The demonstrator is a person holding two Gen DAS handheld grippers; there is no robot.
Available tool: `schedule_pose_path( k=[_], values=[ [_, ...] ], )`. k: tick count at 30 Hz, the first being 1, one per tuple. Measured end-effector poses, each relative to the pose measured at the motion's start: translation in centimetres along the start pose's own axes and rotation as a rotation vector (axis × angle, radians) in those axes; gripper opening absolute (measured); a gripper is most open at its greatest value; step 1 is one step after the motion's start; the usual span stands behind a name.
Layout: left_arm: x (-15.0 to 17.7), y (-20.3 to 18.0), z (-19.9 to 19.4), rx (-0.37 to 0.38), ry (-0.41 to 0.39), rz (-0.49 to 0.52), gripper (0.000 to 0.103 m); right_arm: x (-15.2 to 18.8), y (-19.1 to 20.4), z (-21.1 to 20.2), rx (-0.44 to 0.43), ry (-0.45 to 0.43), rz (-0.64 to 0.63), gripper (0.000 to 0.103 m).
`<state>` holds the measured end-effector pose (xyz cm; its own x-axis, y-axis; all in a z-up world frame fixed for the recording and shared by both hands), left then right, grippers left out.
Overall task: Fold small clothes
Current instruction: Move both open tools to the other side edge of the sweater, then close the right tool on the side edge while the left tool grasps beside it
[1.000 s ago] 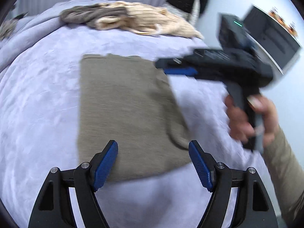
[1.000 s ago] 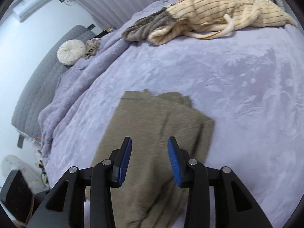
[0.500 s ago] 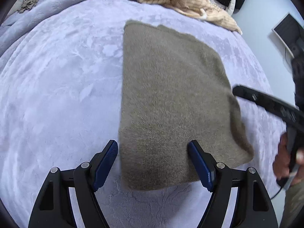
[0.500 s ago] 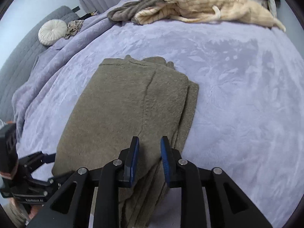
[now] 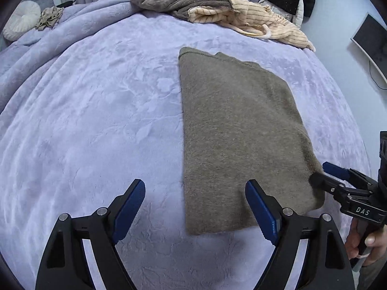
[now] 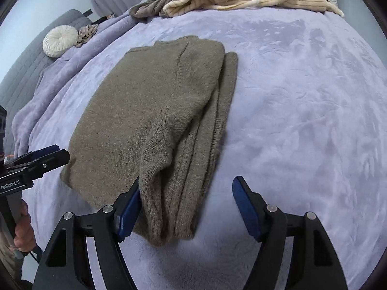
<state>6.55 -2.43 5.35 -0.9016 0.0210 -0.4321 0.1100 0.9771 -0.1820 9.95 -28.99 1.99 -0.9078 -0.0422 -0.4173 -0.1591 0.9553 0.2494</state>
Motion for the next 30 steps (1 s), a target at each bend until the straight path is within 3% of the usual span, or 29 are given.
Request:
schedule_pose_path(
  k=[5,11,15,18,20,24,25,26,27,30],
  values=[
    [-1.5,-1.4,-0.4,-0.005,-0.020,0.065,0.086,-1.9,0.2,-2.7,0.017,-0.078,0.009,0.077],
    [-3.9,-2.1,1.1,-0.008,-0.010,0.091,0.086,-4.2,0.2,-2.2,0.005,-0.078,0.029,0.078],
    [-5.8,-2.3,4.4,0.091,0.071,0.053,0.086,-5.2,-0.9,1.3,-0.020,-0.009,0.095,0.079],
    [-6.6,-2.1,7.8,0.161,0.157,0.010,0.086,-5.3,-2.3,4.1,-0.087,0.046,0.188,0.079],
    [-6.8,-2.0,9.3,0.181,0.178,-0.002,0.096,-5.4,-2.8,5.5,-0.135,0.070,0.233,0.079],
    [-6.9,-1.6,11.6,0.303,0.223,-0.087,0.097,-5.4,-3.0,7.8,-0.199,0.081,0.297,0.079],
    [-7.0,-1.7,11.7,0.308,0.215,-0.089,0.097,-5.5,-2.9,8.0,-0.207,0.075,0.300,0.077],
    [-7.1,-1.8,11.7,0.301,0.208,-0.082,0.095,-5.7,-2.6,8.1,-0.223,0.071,0.302,0.069],
    [-7.2,-2.1,11.6,0.287,0.204,-0.069,0.091,-5.9,-2.3,8.3,-0.256,0.074,0.306,0.053],
    [-7.4,-2.6,11.0,0.273,0.195,-0.044,0.073,-6.5,-1.4,8.2,-0.247,0.083,0.280,0.038]
  ],
)
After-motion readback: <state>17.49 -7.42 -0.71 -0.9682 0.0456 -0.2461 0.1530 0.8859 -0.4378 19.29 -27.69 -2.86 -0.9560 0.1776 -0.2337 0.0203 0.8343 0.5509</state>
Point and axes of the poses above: each gripper's, at about its wrist camera, not at the fingertips, and z roughly the way its jaws point, y to its left, x to its underside, the point moved 5 cm from there along z, roughly the way its jaws point, and after that the axes turned 2 degrees about z, right-handed, at the moved point
